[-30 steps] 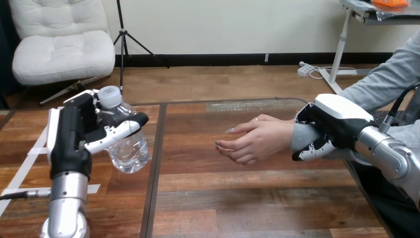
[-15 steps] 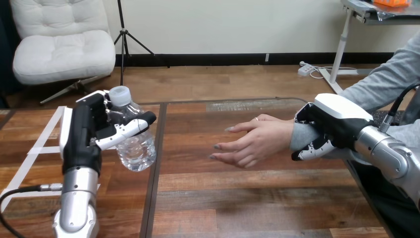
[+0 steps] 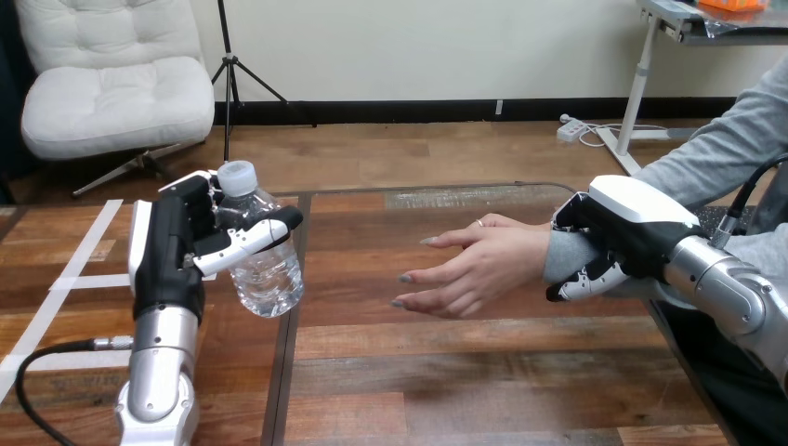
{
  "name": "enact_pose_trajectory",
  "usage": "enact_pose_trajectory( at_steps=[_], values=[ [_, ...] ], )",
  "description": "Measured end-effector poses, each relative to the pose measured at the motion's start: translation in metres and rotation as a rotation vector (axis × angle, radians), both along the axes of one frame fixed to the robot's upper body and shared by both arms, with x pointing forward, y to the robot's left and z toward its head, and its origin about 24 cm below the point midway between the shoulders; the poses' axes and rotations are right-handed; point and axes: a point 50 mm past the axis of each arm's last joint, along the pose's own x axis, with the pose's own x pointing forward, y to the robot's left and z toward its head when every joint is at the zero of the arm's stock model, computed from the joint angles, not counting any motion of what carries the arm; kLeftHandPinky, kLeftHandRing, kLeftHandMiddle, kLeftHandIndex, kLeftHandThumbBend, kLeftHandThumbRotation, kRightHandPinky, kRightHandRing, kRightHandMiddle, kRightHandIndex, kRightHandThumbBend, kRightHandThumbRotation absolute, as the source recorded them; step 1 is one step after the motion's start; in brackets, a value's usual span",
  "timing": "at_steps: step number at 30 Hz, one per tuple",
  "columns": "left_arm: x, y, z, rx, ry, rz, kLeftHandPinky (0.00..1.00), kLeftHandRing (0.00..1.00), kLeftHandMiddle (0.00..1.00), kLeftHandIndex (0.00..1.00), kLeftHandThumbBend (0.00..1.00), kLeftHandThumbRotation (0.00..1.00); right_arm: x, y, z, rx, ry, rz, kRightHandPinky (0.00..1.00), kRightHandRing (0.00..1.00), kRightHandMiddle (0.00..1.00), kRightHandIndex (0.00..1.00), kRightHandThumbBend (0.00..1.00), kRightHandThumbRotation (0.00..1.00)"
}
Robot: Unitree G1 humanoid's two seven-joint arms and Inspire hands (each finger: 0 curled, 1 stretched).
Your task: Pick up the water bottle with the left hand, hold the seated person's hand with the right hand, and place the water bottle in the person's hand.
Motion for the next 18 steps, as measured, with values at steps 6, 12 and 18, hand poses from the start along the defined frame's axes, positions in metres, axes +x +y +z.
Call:
enact_pose_trajectory(
  at_steps=[6,12,18],
  values=[
    [0.004,-0.004,-0.002,-0.010,0.002,-0.004,0.32,0.35,0.41,0.40,0.65,0.00,0.000,0.000,0.000,-0.001,0.002,0.002,0.25,0.30,0.36,0.35,0.63,0.00],
    [0.007,-0.008,-0.003,-0.022,0.003,-0.012,0.32,0.35,0.41,0.40,0.65,0.00,0.000,0.001,0.000,-0.002,0.009,0.006,0.25,0.30,0.36,0.35,0.63,0.00],
    [0.012,-0.013,-0.004,-0.032,0.012,-0.022,0.32,0.36,0.41,0.40,0.65,0.00,0.000,0.001,0.001,-0.003,0.008,0.008,0.25,0.30,0.35,0.34,0.64,0.00]
  ],
)
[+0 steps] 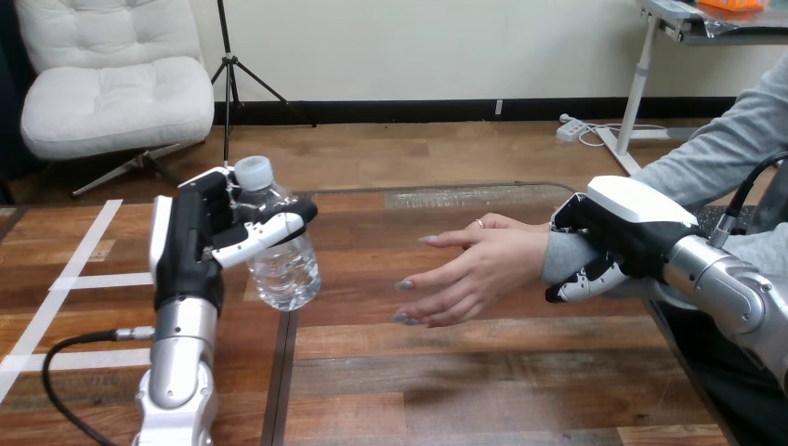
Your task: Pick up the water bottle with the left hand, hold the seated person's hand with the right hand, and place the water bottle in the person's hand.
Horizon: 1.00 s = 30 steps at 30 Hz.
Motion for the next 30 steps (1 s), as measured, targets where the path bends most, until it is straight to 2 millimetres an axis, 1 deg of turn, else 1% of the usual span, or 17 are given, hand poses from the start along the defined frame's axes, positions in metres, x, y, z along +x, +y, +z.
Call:
enact_pose_trajectory(
  at_steps=[3,5,10,22,30],
  values=[
    [0.002,-0.002,0.000,-0.003,0.004,-0.006,0.32,0.36,0.41,0.40,0.65,0.00,0.000,0.000,0.000,0.000,-0.002,0.001,0.25,0.29,0.35,0.34,0.64,0.00],
    [0.003,-0.004,-0.001,-0.004,0.007,-0.011,0.33,0.36,0.41,0.41,0.68,0.00,0.000,0.001,0.001,0.001,-0.003,0.002,0.25,0.29,0.35,0.34,0.64,0.00],
    [0.005,-0.008,-0.001,-0.008,0.010,-0.021,0.33,0.36,0.41,0.41,0.67,0.00,0.000,0.001,0.001,0.001,-0.004,0.003,0.25,0.29,0.35,0.34,0.64,0.00],
    [0.011,-0.020,0.001,-0.006,0.000,-0.052,0.32,0.36,0.41,0.40,0.70,0.00,0.001,0.001,0.001,0.002,-0.007,0.005,0.25,0.30,0.35,0.34,0.64,0.00],
    [0.015,-0.029,0.004,-0.010,-0.014,-0.078,0.32,0.36,0.42,0.40,0.68,0.00,0.001,0.002,0.003,0.006,-0.013,0.007,0.24,0.29,0.35,0.34,0.64,0.00]
  ],
)
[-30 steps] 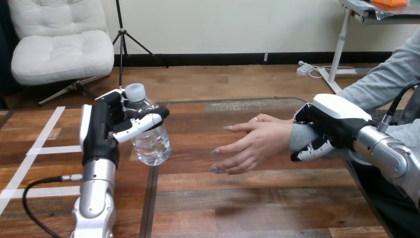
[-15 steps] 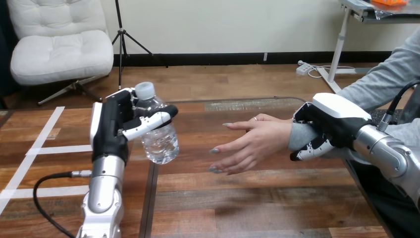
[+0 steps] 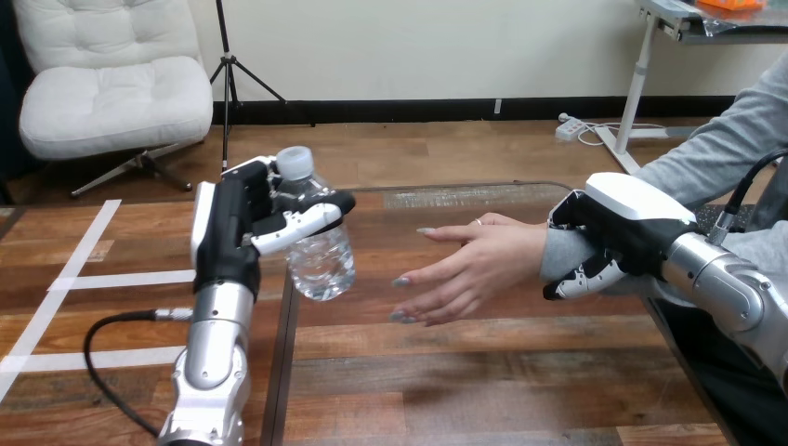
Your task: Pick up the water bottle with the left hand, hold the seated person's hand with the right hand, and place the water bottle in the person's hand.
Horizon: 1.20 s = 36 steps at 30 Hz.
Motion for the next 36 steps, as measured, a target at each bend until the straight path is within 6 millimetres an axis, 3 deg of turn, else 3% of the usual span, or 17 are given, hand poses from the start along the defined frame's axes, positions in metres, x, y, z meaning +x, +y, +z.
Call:
enact_pose_trajectory(
  at_steps=[36],
  values=[
    [0.004,-0.030,0.006,-0.006,-0.037,-0.104,0.32,0.36,0.40,0.40,0.70,0.00,0.001,0.004,0.003,0.009,-0.015,0.012,0.24,0.28,0.34,0.34,0.62,0.00]
  ],
)
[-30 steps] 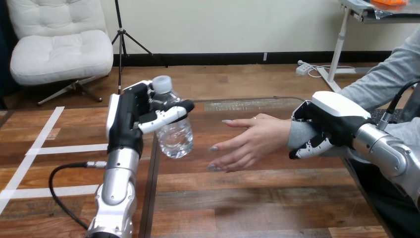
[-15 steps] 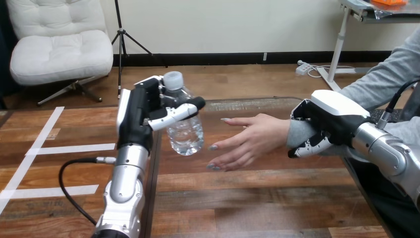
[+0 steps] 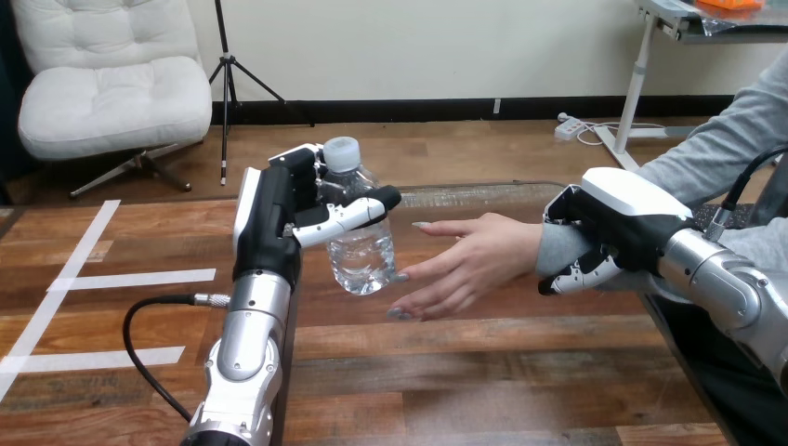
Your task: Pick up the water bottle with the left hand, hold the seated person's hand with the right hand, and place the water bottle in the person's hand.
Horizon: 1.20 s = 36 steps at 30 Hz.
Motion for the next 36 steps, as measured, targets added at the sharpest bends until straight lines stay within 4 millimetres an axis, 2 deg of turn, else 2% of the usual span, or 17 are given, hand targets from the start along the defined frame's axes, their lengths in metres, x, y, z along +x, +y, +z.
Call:
enact_pose_trajectory(
  at_steps=[19,36],
  values=[
    [-0.0006,-0.0089,-0.0014,0.001,0.010,-0.026,0.32,0.36,0.40,0.40,0.68,0.00,0.0016,0.0045,0.0019,0.004,-0.011,0.010,0.24,0.28,0.34,0.34,0.64,0.00],
    [-0.0006,-0.0093,-0.0015,0.000,0.010,-0.026,0.32,0.36,0.40,0.40,0.66,0.00,0.0023,0.0086,0.0012,0.011,-0.011,0.018,0.23,0.27,0.33,0.33,0.64,0.00]
  ],
)
